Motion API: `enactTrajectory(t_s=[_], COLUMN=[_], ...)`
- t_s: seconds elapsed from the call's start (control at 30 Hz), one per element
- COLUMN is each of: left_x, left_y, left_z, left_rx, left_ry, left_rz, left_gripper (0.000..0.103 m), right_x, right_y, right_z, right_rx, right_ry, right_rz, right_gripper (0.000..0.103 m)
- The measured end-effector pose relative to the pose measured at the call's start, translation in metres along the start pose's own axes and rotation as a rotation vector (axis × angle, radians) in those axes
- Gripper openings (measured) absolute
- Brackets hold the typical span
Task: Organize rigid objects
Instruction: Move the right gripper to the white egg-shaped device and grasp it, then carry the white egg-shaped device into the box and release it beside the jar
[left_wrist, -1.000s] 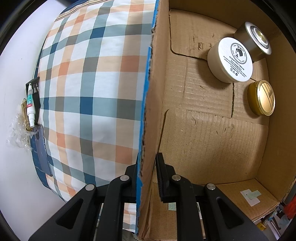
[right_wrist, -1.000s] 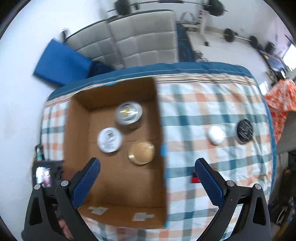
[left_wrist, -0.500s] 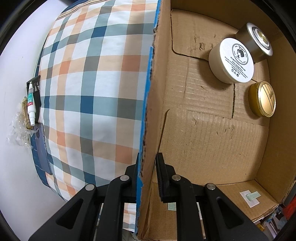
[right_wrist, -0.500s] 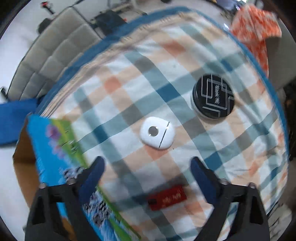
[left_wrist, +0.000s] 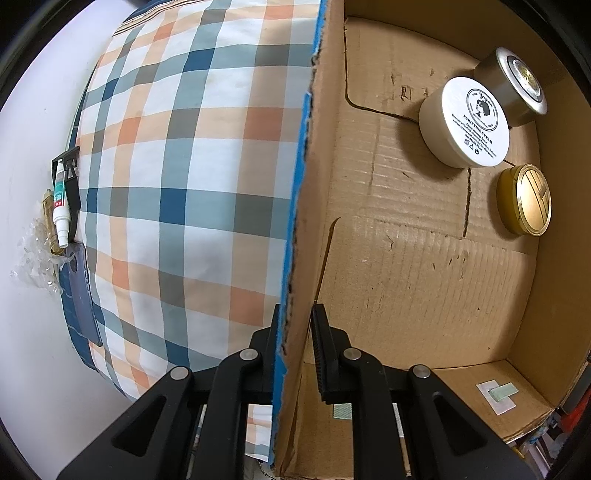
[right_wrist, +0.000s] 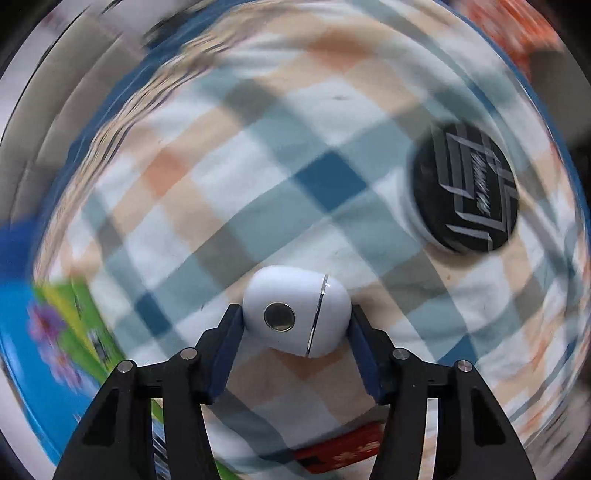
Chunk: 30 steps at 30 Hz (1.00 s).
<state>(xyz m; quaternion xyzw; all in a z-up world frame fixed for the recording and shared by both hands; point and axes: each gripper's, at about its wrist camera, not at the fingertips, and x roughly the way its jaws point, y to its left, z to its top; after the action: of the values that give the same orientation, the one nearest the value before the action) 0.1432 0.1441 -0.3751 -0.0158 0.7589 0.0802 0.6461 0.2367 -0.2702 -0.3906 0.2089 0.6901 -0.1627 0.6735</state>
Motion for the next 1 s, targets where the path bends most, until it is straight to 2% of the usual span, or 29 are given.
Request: enactTrajectory(t_s=[0.1,0.17,0.2,0.23,0.3,0.43,0.53,0.7,0.83,0.9,1.0], left_x=[0.001,0.002,0.001,0.002,0.002,0.002,0.002,0.001,0.001,0.001,0.0], left_y=[0.001,0.001,0.001,0.001,0.001,0.0,0.0,-0.001,-0.001,-0.002,-0.003], left_z=[0.0,0.0,0.0,0.0,0.0,0.0,0.0,-0.001,-0.001,-0.001,-0.001], left_rx=[0.002,0.003,0.003,0.003,0.004,0.004,0.005,0.004,0.005,0.006,0.008], left_ry=[0.001,0.002,0.002,0.002,0.003,0.003,0.0,0.0,-0.001,-0.001,-0.002], left_rz=[0.0,0.002,0.002,0.002,0.003,0.003,0.003,0.002,0.001,0.002,0.002], left_gripper=[0.011,0.011,0.011,0.011,0.011,0.011,0.011,0.011,0.011,0.011,0.011], right_x=[0.005,0.005,0.005,0.003,-0.001,0.01,0.015,0.012,0.007,-0.001,-0.023], right_y=[0.026,0.033,0.034,0.033,0.026,0.01,0.007,0.01,0.012,0.007,0.021], right_z=[-0.011,-0.015,-0.015,-0.016,-0.014,-0.014,-0.017,-0.02,-0.023,-0.007,-0.021], right_rx=[-0.237,-0.299,-0.301,-0.283,-0.195,-0.017,0.03,0.035,0.025,-0.006,-0.058], right_ry=[0.037,0.044,0.049,0.048,0.048,0.107,0.105,0.069,0.065,0.043,0.004], right_rz=[-0.071,-0.106,-0.108,-0.087,-0.032,0.047,0.031,-0.012,-0.008,-0.018,0.004], right_gripper=[0.06,0.063,0.071,0.079,0.082,0.082,0.078,0.06,0.059,0.059,0.059])
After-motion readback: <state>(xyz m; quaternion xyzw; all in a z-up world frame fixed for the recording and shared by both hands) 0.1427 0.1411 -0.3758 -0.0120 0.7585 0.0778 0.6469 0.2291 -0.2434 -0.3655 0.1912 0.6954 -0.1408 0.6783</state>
